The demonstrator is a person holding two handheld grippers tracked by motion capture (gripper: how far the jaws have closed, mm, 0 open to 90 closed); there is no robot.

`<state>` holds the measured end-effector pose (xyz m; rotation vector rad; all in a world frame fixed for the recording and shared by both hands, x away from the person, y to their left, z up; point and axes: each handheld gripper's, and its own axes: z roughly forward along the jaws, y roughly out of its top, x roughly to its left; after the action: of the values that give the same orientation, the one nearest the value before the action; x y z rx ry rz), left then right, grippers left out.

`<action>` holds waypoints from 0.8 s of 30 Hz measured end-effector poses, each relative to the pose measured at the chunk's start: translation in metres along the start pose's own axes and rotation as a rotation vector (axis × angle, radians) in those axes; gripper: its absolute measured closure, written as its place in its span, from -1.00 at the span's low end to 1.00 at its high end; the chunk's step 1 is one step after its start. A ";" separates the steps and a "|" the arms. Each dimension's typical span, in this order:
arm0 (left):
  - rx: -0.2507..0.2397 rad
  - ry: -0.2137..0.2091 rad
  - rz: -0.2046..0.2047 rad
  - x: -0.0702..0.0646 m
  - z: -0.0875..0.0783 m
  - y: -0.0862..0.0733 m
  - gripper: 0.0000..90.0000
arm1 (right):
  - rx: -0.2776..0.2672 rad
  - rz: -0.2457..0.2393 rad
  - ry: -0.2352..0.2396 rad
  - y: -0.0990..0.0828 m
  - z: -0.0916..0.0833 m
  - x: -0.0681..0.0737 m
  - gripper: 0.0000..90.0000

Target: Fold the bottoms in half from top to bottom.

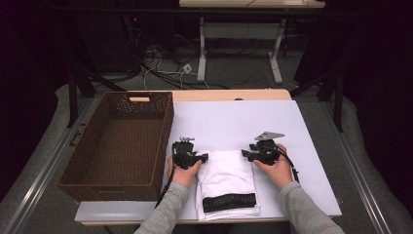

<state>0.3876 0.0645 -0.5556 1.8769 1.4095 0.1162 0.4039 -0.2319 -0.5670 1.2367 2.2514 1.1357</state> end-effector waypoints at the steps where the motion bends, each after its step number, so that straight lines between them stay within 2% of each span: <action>1: 0.001 0.002 0.004 0.000 0.000 0.000 0.12 | -0.003 -0.004 0.001 0.000 0.000 0.001 0.22; 7: 0.000 0.008 0.004 0.000 0.000 0.000 0.16 | 0.012 -0.001 0.027 0.000 -0.002 0.005 0.45; 15: 0.006 0.002 -0.004 0.001 -0.001 0.000 0.26 | 0.037 0.043 0.059 0.000 -0.003 0.006 0.70; 24: 0.010 0.001 -0.005 0.001 -0.001 0.001 0.31 | 0.042 0.049 0.061 0.001 -0.004 0.010 0.84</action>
<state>0.3883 0.0660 -0.5552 1.8818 1.4182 0.1081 0.3966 -0.2257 -0.5625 1.2970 2.3124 1.1646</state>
